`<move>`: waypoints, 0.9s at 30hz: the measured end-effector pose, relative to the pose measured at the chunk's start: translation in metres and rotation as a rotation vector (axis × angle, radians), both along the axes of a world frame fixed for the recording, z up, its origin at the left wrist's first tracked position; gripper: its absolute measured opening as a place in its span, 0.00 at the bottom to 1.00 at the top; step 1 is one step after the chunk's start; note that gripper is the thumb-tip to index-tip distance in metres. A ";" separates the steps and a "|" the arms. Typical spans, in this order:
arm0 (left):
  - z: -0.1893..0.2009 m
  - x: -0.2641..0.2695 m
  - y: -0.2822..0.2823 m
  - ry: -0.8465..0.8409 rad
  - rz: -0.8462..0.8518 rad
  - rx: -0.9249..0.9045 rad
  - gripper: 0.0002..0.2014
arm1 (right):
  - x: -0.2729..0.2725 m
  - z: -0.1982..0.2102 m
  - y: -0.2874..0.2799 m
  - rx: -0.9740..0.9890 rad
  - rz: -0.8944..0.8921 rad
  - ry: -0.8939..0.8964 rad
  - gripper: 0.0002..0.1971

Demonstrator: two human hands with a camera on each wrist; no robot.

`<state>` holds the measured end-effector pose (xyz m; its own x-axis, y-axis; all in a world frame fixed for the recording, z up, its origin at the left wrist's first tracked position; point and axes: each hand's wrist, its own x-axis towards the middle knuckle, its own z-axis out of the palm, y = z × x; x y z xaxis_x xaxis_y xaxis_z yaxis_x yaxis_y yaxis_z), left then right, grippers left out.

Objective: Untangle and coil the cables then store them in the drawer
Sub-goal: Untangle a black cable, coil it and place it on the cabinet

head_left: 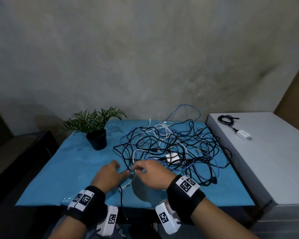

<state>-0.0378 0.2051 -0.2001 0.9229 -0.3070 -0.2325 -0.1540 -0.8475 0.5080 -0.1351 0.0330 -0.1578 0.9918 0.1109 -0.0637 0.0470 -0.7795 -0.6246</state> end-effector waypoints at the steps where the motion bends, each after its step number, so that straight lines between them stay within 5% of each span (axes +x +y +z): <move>1: -0.006 -0.002 -0.002 0.054 -0.024 -0.075 0.14 | -0.001 -0.001 -0.001 -0.003 0.005 0.005 0.14; 2: -0.010 -0.004 -0.004 0.100 -0.048 -0.168 0.08 | -0.002 -0.002 -0.002 -0.006 0.004 0.007 0.15; 5: -0.001 -0.007 -0.007 0.054 -0.089 -0.396 0.16 | -0.003 -0.003 -0.004 0.011 -0.028 -0.028 0.16; 12: 0.106 -0.017 -0.030 -0.158 -0.359 -0.908 0.18 | 0.001 0.033 -0.011 0.368 -0.096 -0.423 0.35; 14: 0.137 -0.018 -0.036 -0.215 -0.459 -0.955 0.17 | 0.007 0.049 -0.015 0.514 -0.103 -0.427 0.33; 18: 0.174 -0.017 -0.052 -0.198 -0.571 -1.055 0.14 | 0.016 0.077 -0.038 0.552 -0.128 -0.434 0.06; 20: 0.181 -0.014 -0.064 -0.179 -0.526 -1.093 0.12 | 0.016 0.089 -0.050 0.510 -0.171 -0.515 0.10; 24: 0.180 -0.010 -0.088 -0.126 -0.402 -1.008 0.12 | 0.018 0.121 -0.072 0.781 -0.247 -0.667 0.13; 27: 0.179 -0.016 -0.100 -0.082 -0.449 -0.982 0.22 | 0.021 0.161 -0.092 0.601 -0.313 -0.928 0.10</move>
<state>-0.0537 0.1047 -0.0209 0.6809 -0.6395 0.3569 -0.4136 0.0664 0.9080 -0.1140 -0.0593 0.0035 0.6185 -0.3838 0.6857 0.5402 -0.4261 -0.7257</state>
